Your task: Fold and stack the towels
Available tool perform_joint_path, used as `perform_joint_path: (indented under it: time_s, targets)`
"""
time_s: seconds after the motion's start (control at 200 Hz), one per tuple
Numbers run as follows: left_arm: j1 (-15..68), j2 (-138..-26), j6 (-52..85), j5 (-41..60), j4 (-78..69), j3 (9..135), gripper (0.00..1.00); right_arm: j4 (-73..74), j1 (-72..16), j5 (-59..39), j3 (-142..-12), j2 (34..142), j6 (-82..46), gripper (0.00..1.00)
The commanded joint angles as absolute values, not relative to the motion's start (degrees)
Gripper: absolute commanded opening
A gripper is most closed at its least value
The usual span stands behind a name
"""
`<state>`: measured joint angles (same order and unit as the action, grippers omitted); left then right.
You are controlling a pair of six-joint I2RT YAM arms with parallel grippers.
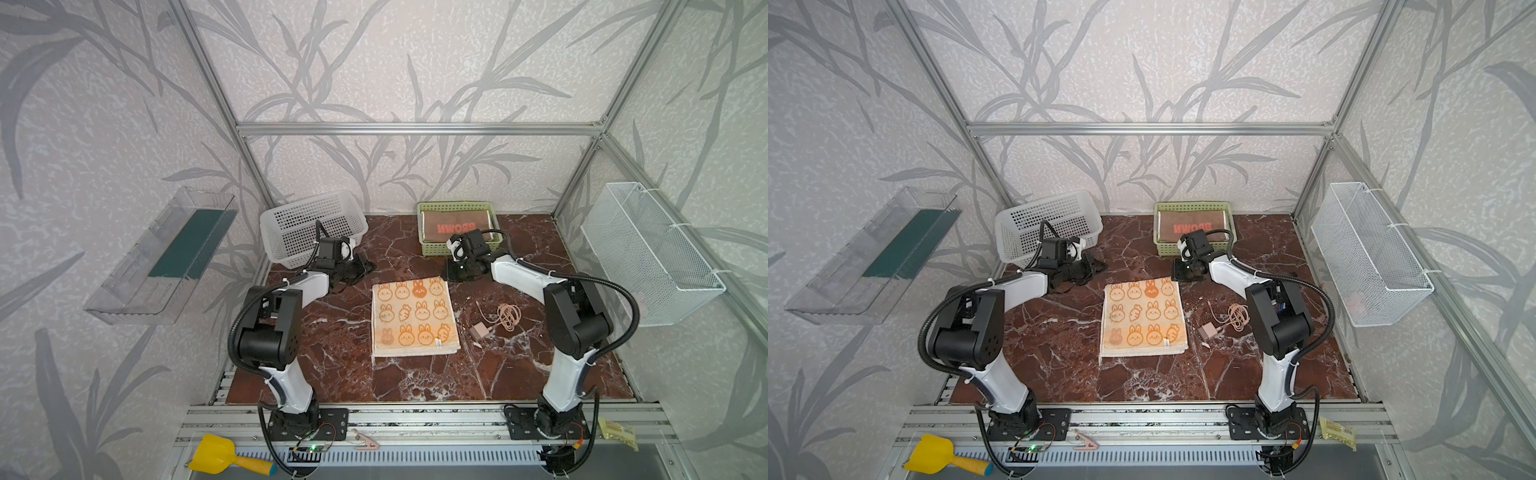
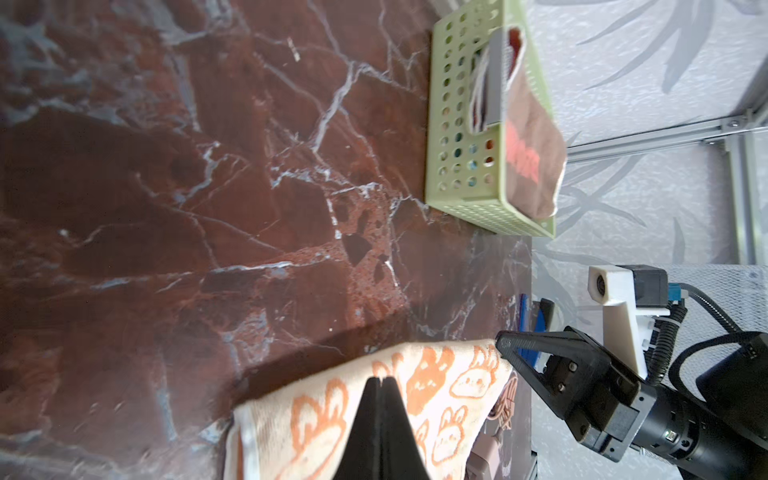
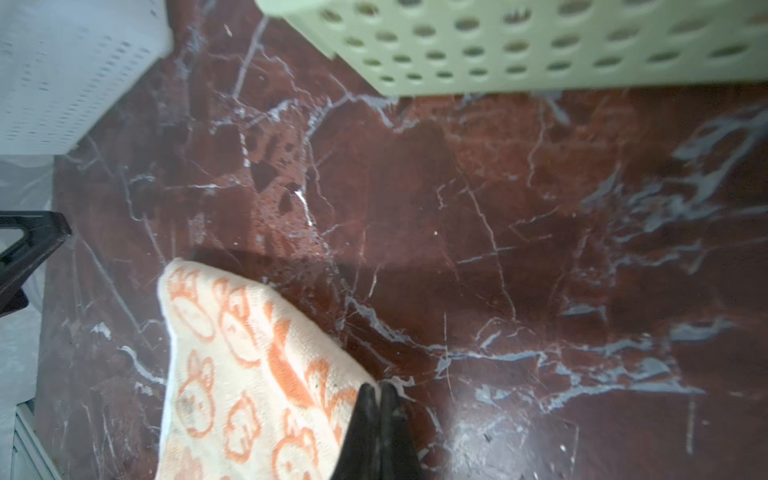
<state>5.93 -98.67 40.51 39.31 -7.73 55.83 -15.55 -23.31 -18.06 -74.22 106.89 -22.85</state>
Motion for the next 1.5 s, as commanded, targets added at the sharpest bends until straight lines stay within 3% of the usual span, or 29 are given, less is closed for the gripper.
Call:
perform_joint_path:
  time_s: [0.0, 0.445, 0.53, 0.57, 0.78, 1.225, 1.285, 1.415, 1.495]
  targets:
    - [5.7, -94.7, 38.5, 39.5, -6.8, 54.2, 0.00, -16.9, -23.5, -17.7, -74.3, 102.8, -20.1, 0.00]
    - [5.1, -92.2, 37.7, 38.6, -4.7, 49.2, 0.00, -14.7, -24.4, -19.2, -66.9, 98.7, -20.2, 0.00]
    - [5.3, -93.9, 36.6, 35.6, 0.1, 52.1, 0.28, -16.0, -24.4, -18.3, -68.2, 99.7, -19.4, 0.00]
    - [5.6, -94.9, 36.6, 34.6, 0.7, 52.8, 0.36, -16.5, -24.4, -18.1, -68.9, 100.5, -19.1, 0.00]
    - [6.6, -102.2, 38.4, 33.7, 1.2, 56.6, 0.46, -17.8, -24.4, -18.6, -71.5, 103.4, -18.7, 0.00]
    - [10.3, -114.6, 43.7, 35.9, -4.4, 63.3, 0.43, -19.8, -23.9, -17.8, -75.5, 107.0, -16.9, 0.00]
    - [10.3, -115.4, 44.2, 36.3, -5.0, 63.9, 0.35, -19.9, -23.9, -17.8, -75.9, 107.4, -16.8, 0.00]
    - [10.0, -114.2, 44.3, 36.4, -6.2, 63.6, 0.06, -20.5, -23.5, -18.5, -76.6, 107.5, -16.9, 0.00]
    - [9.1, -111.6, 43.7, 36.7, -6.5, 62.7, 0.00, -21.0, -23.2, -18.5, -76.6, 106.1, -16.5, 0.00]
